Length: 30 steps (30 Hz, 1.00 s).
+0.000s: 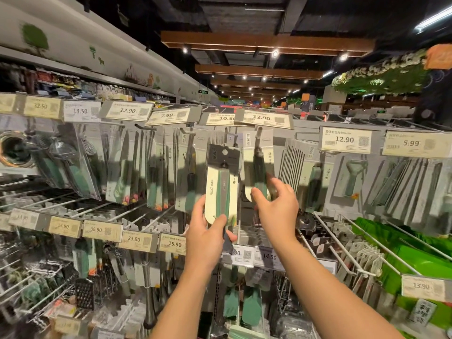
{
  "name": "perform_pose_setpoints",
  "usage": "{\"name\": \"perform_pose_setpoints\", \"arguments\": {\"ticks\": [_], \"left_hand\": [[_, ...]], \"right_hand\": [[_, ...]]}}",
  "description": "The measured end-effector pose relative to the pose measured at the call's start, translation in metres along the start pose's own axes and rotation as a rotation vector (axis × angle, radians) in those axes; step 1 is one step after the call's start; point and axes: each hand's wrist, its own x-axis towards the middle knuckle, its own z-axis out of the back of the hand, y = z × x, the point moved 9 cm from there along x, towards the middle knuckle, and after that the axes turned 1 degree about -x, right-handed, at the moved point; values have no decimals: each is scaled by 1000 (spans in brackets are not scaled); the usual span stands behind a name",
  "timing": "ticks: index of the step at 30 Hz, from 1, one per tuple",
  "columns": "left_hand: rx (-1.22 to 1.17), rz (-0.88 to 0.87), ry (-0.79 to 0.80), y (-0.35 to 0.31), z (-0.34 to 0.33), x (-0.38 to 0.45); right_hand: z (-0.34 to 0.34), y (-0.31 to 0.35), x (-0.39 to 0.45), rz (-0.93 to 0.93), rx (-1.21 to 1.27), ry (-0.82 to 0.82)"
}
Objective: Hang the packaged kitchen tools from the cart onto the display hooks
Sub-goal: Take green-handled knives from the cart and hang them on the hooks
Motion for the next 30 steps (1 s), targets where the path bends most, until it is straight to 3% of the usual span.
{"name": "perform_pose_setpoints", "arguments": {"ticks": [3,7,13,18,23,26,30], "left_hand": [[17,-1,11,1,-2,2],[-14,9,19,-1,-4,4],[0,14,10,-3,-1,14],[-40,44,17,1,-6,19],[14,3,65,-5,-18,20],[78,-1,87,-11,-24,17],[186,-2,150,-13,-29,12]], "right_hand": [[-17,-10,22,-99,-26,61],[-44,-33,45,-301,215,230],[-55,-50,69,-332,284,370],[-30,-33,47,-249,-5,239],[-30,-1,-14,-178,205,296],[-36,13,-32,-80,189,369],[-29,14,-29,-73,172,296]]}}
